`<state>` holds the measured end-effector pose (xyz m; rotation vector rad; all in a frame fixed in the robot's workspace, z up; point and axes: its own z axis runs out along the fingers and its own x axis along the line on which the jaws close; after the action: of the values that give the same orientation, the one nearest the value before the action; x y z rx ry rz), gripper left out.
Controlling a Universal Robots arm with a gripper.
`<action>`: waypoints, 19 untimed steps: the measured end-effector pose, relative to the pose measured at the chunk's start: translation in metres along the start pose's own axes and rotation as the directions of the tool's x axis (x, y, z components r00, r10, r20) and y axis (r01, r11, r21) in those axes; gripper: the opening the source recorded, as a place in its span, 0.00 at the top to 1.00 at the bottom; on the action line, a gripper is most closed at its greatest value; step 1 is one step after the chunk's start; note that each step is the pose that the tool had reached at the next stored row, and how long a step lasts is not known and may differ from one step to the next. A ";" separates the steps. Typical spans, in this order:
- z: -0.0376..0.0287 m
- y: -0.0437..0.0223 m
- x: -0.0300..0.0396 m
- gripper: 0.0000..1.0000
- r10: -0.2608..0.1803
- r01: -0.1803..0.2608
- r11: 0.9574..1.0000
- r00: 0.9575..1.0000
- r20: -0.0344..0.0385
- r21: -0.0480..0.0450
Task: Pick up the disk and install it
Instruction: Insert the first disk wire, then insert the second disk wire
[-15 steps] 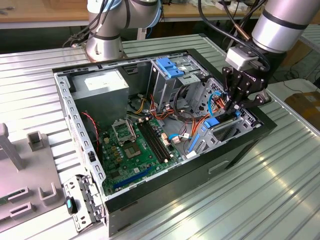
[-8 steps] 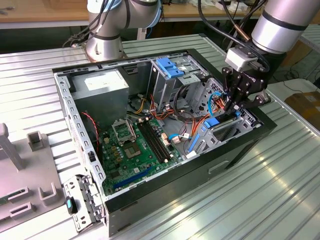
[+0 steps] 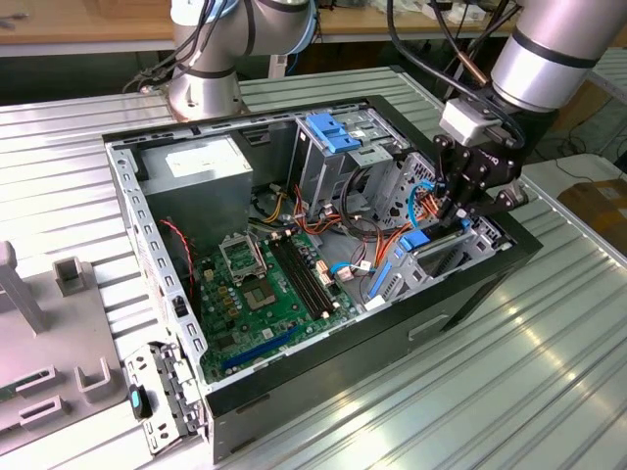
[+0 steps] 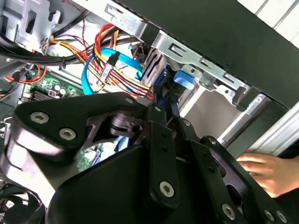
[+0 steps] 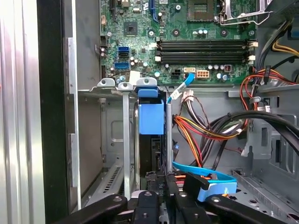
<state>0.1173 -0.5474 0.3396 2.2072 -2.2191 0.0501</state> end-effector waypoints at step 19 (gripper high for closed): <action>-0.0170 -0.0003 0.0006 0.89 0.000 0.000 1.000 1.000 -0.001 0.000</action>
<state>0.1174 -0.5474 0.3566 2.2066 -2.2185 0.0514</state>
